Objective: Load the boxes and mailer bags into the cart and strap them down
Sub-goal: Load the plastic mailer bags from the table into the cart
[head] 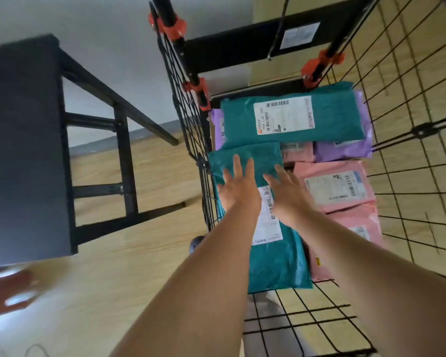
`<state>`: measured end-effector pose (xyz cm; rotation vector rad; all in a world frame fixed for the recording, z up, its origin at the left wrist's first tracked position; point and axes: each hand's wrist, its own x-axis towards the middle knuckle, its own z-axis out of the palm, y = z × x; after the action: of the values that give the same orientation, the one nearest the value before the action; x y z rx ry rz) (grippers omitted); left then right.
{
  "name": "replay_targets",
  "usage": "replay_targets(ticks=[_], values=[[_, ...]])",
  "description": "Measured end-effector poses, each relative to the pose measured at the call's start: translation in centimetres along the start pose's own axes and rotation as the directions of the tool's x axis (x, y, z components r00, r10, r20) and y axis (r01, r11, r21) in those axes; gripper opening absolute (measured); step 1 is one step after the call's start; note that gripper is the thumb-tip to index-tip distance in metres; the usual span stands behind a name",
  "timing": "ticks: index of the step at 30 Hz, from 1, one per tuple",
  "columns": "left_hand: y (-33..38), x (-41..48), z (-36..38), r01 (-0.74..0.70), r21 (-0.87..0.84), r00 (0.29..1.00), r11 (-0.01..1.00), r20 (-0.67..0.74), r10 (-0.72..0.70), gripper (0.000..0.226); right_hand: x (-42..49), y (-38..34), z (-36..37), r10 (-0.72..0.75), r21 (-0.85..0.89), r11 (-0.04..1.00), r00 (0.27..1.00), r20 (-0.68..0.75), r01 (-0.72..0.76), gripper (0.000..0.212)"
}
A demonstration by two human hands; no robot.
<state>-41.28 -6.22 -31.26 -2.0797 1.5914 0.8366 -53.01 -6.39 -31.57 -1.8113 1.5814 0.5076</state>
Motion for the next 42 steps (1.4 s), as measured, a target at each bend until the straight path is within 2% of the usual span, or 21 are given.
replay_targets(ticks=[3,6,9,13,16,22,26,32,35,39,42], values=[[0.1,0.5,0.6,0.017,0.004,0.991,1.0,0.132,-0.017,0.102,0.1,0.4,0.7,0.035,-0.007,0.999,0.994,0.105,-0.034,0.093],[0.2,0.3,1.5,0.056,-0.003,0.976,0.998,0.209,-0.054,0.107,0.1,0.4,0.9,0.042,0.012,0.999,0.989,0.145,-0.044,0.09],[0.3,-0.1,1.2,0.065,-0.014,0.968,0.998,0.244,-0.059,0.11,-0.1,0.2,0.6,0.03,-0.002,1.0,0.988,0.149,-0.03,0.084],[0.5,-0.9,-0.7,0.081,-0.034,0.969,0.996,0.238,-0.071,0.109,-0.8,-0.4,-0.6,0.026,0.016,0.999,0.996,0.08,-0.028,0.077],[0.3,-2.2,-2.3,0.065,-0.027,0.977,0.998,0.203,-0.058,0.1,-1.9,-1.2,-2.1,0.026,0.008,1.0,0.999,0.031,-0.026,0.07],[0.5,-6.1,-4.8,-0.007,0.031,0.991,0.999,0.135,0.002,0.067,-5.3,-2.4,-5.2,0.012,-0.019,1.0,0.998,-0.063,-0.013,0.055],[0.5,-9.0,-6.8,-0.055,0.037,0.995,0.998,0.09,0.052,0.063,-8.2,-3.1,-7.3,-0.022,-0.066,0.998,0.996,-0.091,0.016,0.043],[-1.6,-13.2,-10.5,-0.139,-0.029,0.984,0.99,-0.114,0.135,0.052,-12.2,-6.3,-10.4,-0.061,-0.198,0.98,0.988,-0.141,0.032,0.039],[-3.8,-15.1,-12.3,-0.173,-0.054,0.956,0.983,-0.251,0.154,0.045,-13.8,-8.8,-11.6,-0.071,-0.225,0.974,0.981,-0.18,0.03,0.033],[-8.2,-17.0,-13.9,-0.155,-0.095,0.918,0.983,-0.381,0.108,0.04,-15.5,-12.4,-12.0,-0.113,-0.216,0.975,0.96,-0.254,0.057,0.028],[-12.3,-18.2,-14.2,-0.131,-0.131,0.916,0.983,-0.395,0.07,0.042,-16.7,-15.8,-11.4,-0.156,-0.213,0.973,0.939,-0.305,0.092,0.026]])
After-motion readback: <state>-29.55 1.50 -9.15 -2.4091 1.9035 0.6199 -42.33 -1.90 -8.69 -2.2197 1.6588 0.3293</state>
